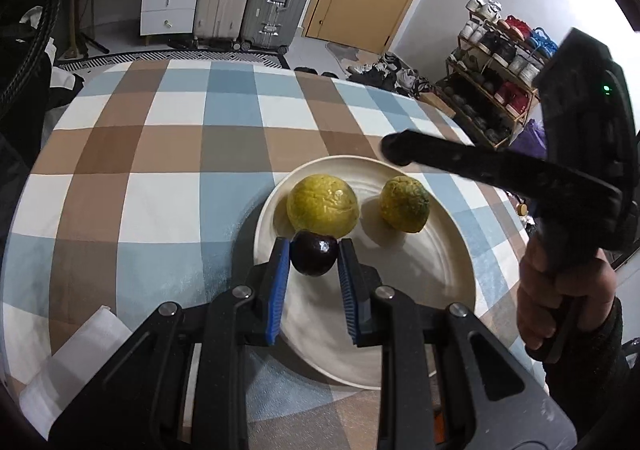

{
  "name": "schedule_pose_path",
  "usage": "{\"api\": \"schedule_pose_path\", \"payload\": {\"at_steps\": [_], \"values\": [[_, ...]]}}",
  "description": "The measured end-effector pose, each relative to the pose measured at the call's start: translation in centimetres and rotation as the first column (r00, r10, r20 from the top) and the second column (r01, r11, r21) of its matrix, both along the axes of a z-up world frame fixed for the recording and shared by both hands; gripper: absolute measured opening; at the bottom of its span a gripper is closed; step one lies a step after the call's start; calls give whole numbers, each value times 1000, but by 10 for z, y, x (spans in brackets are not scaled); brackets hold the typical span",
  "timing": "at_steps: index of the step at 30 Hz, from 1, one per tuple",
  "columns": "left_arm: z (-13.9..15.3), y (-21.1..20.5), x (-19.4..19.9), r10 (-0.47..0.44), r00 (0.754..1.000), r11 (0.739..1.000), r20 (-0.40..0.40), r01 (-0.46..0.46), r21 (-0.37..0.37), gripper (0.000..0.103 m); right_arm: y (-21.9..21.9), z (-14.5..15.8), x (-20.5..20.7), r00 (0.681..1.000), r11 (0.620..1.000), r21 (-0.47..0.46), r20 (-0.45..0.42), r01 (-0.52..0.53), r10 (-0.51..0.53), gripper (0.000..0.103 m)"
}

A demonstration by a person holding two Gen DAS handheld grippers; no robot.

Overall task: Organize fruits
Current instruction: 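Carry both plums onto the cream plate and open both tools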

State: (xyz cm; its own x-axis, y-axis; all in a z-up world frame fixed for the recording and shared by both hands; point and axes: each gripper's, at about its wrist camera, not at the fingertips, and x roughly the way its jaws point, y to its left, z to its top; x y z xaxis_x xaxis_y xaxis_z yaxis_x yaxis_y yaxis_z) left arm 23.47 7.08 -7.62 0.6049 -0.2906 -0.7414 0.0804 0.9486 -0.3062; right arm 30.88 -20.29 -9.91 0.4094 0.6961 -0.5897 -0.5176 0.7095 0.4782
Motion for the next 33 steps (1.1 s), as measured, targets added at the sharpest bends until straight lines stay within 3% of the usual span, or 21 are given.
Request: {"api": "schedule_pose_path", "payload": {"at_steps": [7, 16, 22, 25, 28, 30, 33], "values": [[-14, 0, 11, -13, 1000, 1000, -28, 14, 15, 22, 14, -31, 14, 999, 997, -82, -44, 4, -8, 24], [-21, 5, 19, 9, 999, 1000, -51, -10, -14, 22, 32, -38, 17, 999, 990, -139, -39, -19, 13, 24], [-21, 9, 20, 19, 997, 999, -71, -22, -45, 23, 32, -40, 17, 998, 994, -106, -61, -11, 5, 28], [-17, 8, 16, 23, 997, 999, -71, -26, -41, 28, 22, -35, 12, 998, 999, -52, -69, 8, -11, 40], [-10, 4, 8, 18, 998, 999, -63, -21, -35, 39, 9, -22, -1, 998, 999, -21, -41, 37, -38, 42], [-3, 1, 1, 29, 999, 999, -46, -30, -12, 59, 0, -13, -11, 998, 999, -3, -20, 53, -53, 48], [11, 3, -13, 65, 998, 998, -7, -65, 7, 70, -18, 5, -36, 997, 997, 22, 30, 76, -76, 52]]}}
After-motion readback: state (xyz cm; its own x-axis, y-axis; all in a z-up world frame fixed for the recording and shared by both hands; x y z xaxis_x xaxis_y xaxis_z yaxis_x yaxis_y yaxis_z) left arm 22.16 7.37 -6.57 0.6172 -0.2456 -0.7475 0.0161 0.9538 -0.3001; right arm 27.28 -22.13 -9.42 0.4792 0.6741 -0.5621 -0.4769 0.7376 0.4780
